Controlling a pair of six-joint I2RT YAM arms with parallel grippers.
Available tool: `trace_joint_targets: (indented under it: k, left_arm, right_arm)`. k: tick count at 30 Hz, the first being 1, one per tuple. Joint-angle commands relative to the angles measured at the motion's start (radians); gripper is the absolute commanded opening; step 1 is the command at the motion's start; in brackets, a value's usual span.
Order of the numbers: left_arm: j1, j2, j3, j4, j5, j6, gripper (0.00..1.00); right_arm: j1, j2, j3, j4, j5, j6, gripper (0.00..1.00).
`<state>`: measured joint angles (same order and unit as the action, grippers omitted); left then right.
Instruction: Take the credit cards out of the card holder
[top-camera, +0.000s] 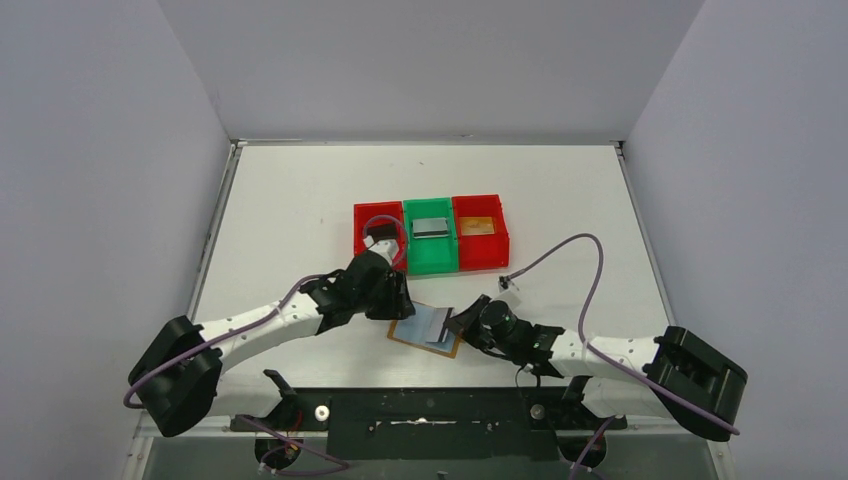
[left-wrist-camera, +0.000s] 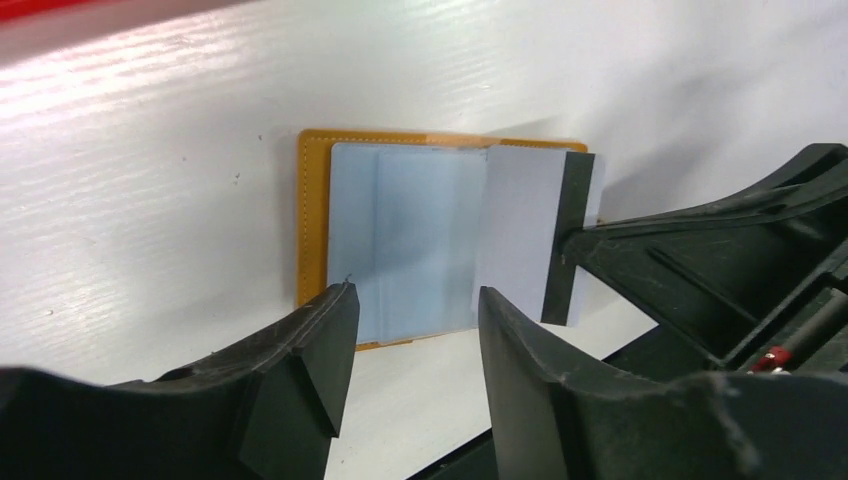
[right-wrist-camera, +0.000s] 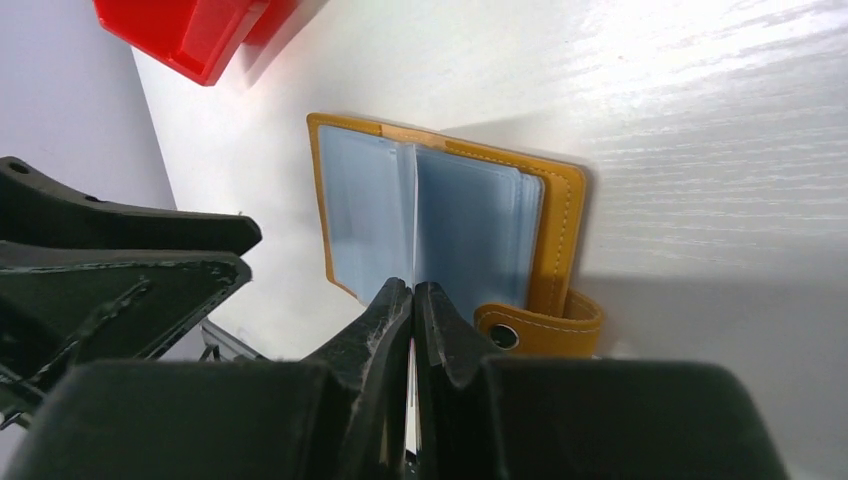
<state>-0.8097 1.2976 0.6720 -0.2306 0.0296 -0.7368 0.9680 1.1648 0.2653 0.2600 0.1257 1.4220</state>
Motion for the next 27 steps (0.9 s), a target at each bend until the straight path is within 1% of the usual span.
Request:
trace_joint_targets:
  k: [1, 4, 7, 10, 15, 21, 23, 27]
  left_arm:
    - [0.011, -0.053, -0.011, 0.014, -0.042, -0.008, 0.49]
    - [0.022, -0.038, -0.052, 0.039, -0.008, -0.020, 0.50]
    - [0.023, -0.012, -0.068, 0.071, 0.027, -0.028, 0.51]
    - [0.024, 0.002, -0.070, 0.067, 0.031, -0.033, 0.51]
    - [0.028, -0.050, -0.092, 0.070, 0.009, -0.047, 0.51]
    - [0.043, -0.177, -0.082, -0.019, -0.109, -0.047, 0.51]
    - [0.064, -0.232, -0.075, -0.058, -0.149, -0.043, 0.53]
    - [0.128, -0.342, -0.055, -0.128, -0.193, -0.009, 0.66]
  right_arm:
    - [-0.005, -0.016, 0.075, -0.068, 0.045, -0.055, 0.00]
    - [-0.005, 0.020, 0.108, -0.104, 0.034, -0.065, 0.00]
    - [-0.005, 0.083, 0.148, -0.098, 0.007, -0.083, 0.00]
    - [-0.005, 0.152, 0.192, -0.075, -0.021, -0.106, 0.00]
    - [0.003, 0.220, 0.268, -0.084, -0.041, -0.139, 0.00]
    - [0.003, 0.182, 0.309, -0.205, 0.001, -0.188, 0.00]
    - [0.003, 0.155, 0.313, -0.229, 0.016, -0.207, 0.00]
    - [0.003, 0.100, 0.324, -0.256, 0.048, -0.259, 0.00]
